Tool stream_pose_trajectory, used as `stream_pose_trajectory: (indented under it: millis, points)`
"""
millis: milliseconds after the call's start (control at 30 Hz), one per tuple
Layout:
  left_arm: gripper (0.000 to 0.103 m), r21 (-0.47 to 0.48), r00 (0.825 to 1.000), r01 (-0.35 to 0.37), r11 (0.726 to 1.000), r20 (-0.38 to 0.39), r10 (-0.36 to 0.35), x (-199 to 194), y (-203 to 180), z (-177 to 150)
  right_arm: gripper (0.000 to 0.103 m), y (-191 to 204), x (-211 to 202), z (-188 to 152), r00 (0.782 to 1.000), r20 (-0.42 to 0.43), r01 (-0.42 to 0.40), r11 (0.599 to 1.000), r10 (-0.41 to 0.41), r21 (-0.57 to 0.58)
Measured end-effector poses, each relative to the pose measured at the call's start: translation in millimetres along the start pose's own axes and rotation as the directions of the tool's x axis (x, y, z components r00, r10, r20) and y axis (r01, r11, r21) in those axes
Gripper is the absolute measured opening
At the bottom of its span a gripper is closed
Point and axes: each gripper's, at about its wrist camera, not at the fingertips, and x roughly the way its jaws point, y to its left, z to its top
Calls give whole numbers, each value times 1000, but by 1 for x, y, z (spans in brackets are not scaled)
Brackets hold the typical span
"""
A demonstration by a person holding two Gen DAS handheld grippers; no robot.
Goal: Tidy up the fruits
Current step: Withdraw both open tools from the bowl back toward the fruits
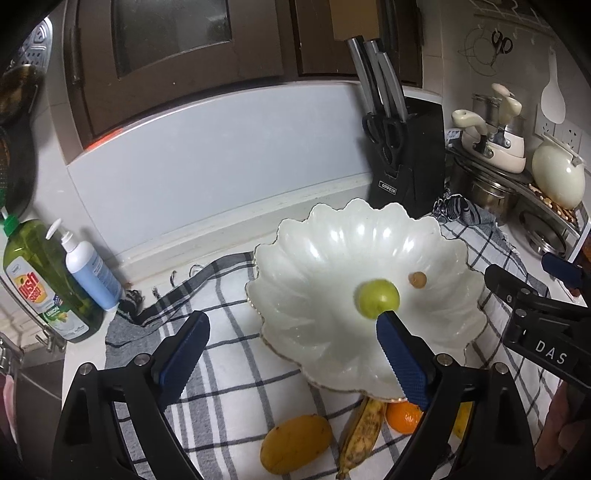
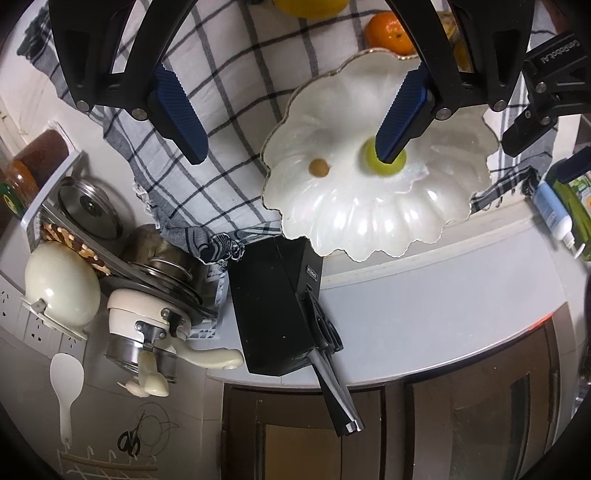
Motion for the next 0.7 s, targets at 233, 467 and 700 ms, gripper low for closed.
stream_pose_trajectory:
  millis: [233,467,700]
  points:
    - [93,5,1000,-11,1000,14,11,-20,1,-9,93,-2,-17,-8,1000,9,-12,1000,12,22]
    - [93,-24,1000,-20,1000,14,20,-37,4,-23,93,-1,-32,-18,1000,13,-27,999,27,33]
    - [93,-20,1000,-8,1000,19,8,-51,-1,-40,93,-5,-46,-33,999,11,-33,998,33,58]
